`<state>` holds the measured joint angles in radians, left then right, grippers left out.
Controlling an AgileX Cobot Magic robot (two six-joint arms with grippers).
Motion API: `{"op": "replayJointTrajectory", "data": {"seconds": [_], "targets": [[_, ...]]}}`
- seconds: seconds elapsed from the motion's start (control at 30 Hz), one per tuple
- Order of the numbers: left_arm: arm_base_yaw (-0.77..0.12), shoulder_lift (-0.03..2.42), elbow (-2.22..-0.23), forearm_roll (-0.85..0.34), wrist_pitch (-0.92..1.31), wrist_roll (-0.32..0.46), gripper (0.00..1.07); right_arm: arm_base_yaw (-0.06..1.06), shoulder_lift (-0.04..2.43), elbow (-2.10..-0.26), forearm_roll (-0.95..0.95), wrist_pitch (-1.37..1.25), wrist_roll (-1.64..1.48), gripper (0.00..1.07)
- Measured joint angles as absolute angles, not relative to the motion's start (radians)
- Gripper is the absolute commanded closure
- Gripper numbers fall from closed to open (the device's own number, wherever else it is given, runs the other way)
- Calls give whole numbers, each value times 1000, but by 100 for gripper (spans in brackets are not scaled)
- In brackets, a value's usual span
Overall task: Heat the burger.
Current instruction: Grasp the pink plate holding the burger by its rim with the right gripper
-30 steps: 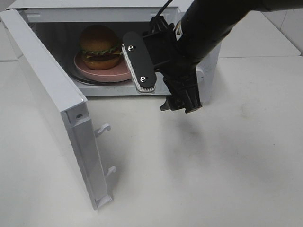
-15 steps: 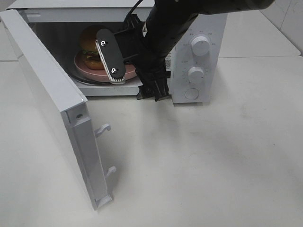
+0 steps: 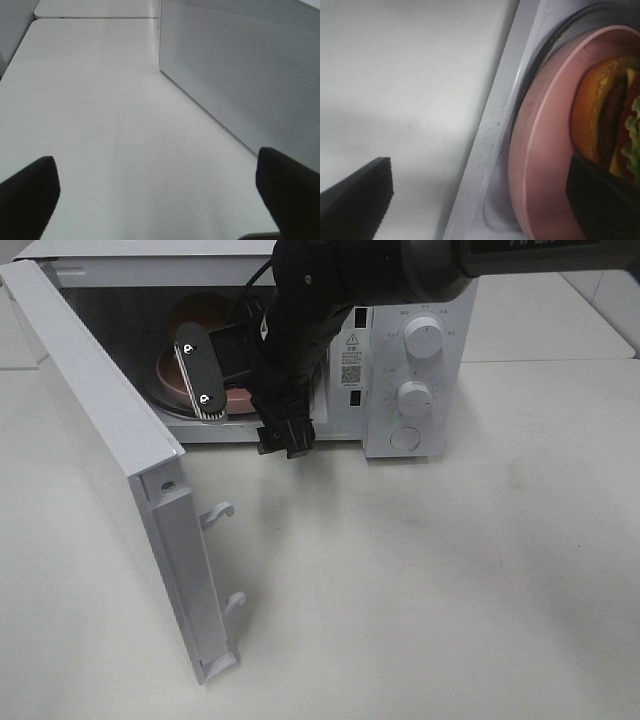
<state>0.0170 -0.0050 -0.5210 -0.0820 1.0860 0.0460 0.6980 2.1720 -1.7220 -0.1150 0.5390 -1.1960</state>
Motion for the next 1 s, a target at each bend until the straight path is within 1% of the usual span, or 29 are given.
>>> {"op": "replayJointTrajectory", "data": {"seconds": [0.1,0.17,0.43,0.83,0.93,0.97,1.0], "targets": [[17,-5,-521,-82,1086,46,7,698,2210,-1763,-113,541,-1183,17],[17,-5,-521,-82,1086,46,7,698,2259,-1825,-113,552,-1172,18],[17,-5,-521,-82,1086,46,7,689,2330,-1936,-105,570,-1168,18],[17,-5,-521,-82,1086,46,7,625,2365,-1964,-98,569,-1161,19],[17,-5,-521,-82,1086,46,7,620,2389,-1984,-95,569,-1160,22],[17,-5,-521,-82,1086,46,7,615,2404,-1997,-90,569,-1158,25],[17,-5,-521,-82,1086,46,7,615,2404,-1997,-90,569,-1158,25]]}}
